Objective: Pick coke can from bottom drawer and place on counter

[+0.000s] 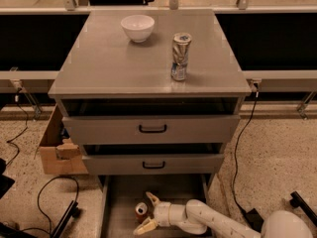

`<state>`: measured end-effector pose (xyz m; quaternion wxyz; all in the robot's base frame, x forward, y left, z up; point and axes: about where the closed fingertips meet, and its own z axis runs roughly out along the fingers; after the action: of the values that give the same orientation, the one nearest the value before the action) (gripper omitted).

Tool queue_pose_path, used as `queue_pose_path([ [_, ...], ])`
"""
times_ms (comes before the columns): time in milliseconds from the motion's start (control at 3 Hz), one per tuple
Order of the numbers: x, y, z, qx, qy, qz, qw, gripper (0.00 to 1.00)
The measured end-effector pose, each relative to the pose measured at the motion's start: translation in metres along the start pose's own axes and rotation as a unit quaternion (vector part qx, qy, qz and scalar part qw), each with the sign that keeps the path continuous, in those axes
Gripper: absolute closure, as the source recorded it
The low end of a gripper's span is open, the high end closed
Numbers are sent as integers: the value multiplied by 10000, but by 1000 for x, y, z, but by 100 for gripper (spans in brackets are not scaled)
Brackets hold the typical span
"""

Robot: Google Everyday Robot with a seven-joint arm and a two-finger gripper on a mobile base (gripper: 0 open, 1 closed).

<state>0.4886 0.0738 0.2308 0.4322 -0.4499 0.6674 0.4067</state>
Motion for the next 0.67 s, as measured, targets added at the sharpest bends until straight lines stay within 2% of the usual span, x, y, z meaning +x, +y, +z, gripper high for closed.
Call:
queue_pose_path([
  [333, 9, -12, 11, 44, 26, 69, 10000, 0],
  [667, 18, -16, 16, 145, -20, 190, 9997, 14],
])
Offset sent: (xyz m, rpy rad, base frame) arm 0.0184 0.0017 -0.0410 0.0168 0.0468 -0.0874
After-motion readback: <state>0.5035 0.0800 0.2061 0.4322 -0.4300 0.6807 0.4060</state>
